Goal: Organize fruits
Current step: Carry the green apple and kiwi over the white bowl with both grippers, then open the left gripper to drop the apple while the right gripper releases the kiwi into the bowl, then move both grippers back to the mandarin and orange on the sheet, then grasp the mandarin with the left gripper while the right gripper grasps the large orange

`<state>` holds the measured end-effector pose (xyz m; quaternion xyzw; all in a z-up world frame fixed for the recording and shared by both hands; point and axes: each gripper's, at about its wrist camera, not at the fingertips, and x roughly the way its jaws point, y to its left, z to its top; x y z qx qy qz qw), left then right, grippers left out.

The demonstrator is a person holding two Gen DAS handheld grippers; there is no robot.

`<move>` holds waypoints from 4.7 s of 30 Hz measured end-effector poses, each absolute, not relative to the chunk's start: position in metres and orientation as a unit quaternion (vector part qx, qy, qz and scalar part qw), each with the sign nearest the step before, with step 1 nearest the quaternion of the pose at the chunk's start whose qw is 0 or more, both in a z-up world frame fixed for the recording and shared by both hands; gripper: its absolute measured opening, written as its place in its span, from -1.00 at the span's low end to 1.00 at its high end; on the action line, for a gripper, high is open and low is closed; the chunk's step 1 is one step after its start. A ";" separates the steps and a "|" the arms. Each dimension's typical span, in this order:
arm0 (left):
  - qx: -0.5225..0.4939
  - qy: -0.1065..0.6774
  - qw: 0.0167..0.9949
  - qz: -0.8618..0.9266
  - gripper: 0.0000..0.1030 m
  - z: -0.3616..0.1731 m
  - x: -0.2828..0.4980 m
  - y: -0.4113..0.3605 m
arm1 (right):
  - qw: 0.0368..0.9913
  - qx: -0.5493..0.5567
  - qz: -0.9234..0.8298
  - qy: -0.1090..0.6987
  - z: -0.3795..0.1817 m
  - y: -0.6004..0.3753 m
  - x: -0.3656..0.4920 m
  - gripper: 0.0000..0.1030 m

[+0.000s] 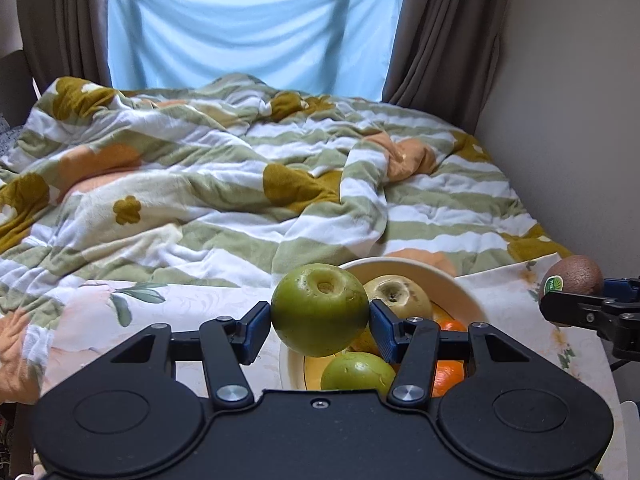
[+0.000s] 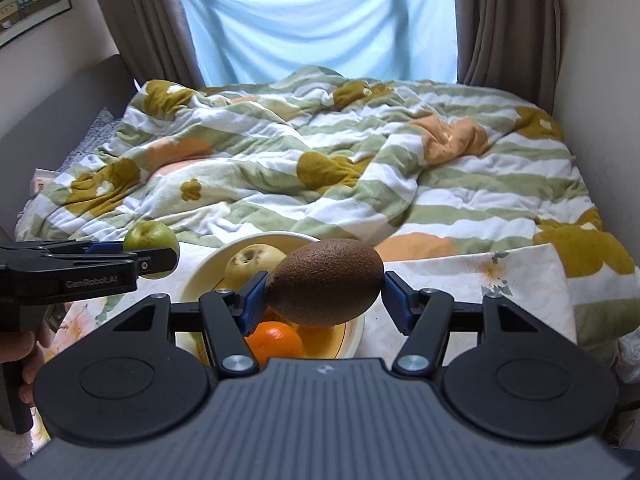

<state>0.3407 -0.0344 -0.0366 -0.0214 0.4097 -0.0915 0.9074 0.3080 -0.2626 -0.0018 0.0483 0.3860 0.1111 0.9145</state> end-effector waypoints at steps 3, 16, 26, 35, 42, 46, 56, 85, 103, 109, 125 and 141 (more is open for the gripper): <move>-0.015 0.424 0.900 -0.099 0.13 -0.048 0.353 -0.036 | 0.911 0.052 0.105 0.395 -0.009 -0.262 0.320 0.48; 0.003 0.430 0.898 -0.096 0.89 -0.060 0.362 -0.040 | 0.903 0.062 0.093 0.415 -0.026 -0.259 0.352 0.48; 0.009 0.416 0.906 -0.074 0.99 -0.042 0.348 -0.032 | 0.900 0.064 0.101 0.418 -0.028 -0.251 0.367 0.48; 0.032 0.406 0.911 -0.066 1.00 -0.037 0.330 -0.028 | 0.889 0.096 0.109 0.435 -0.046 -0.247 0.388 0.48; 0.038 0.409 0.909 -0.066 1.00 -0.042 0.319 -0.025 | 0.875 0.154 0.106 0.447 -0.066 -0.251 0.399 0.48; 0.041 0.410 0.909 -0.067 1.00 -0.044 0.317 -0.023 | 0.872 0.160 0.104 0.450 -0.069 -0.250 0.400 0.48; 0.040 0.413 0.907 -0.072 1.00 -0.045 0.309 -0.022 | 0.878 0.168 0.093 0.438 -0.066 -0.251 0.392 1.00; -0.010 0.330 0.943 -0.043 1.00 0.031 0.180 -0.033 | 0.922 0.072 0.101 0.368 0.033 -0.271 0.253 1.00; -0.032 0.316 0.947 0.059 1.00 0.034 0.080 0.005 | 0.926 0.004 0.162 0.339 0.060 -0.237 0.147 1.00; -0.050 0.347 0.933 0.086 1.00 0.007 0.076 0.041 | 0.913 -0.011 0.193 0.360 0.032 -0.205 0.148 1.00; -0.027 0.409 0.909 0.078 0.69 -0.069 0.107 0.088 | 0.891 -0.046 0.230 0.389 -0.053 -0.130 0.171 1.00; -0.039 0.439 0.897 0.038 -0.19 -0.097 0.132 0.092 | 0.870 -0.080 0.256 0.414 -0.087 -0.083 0.199 1.00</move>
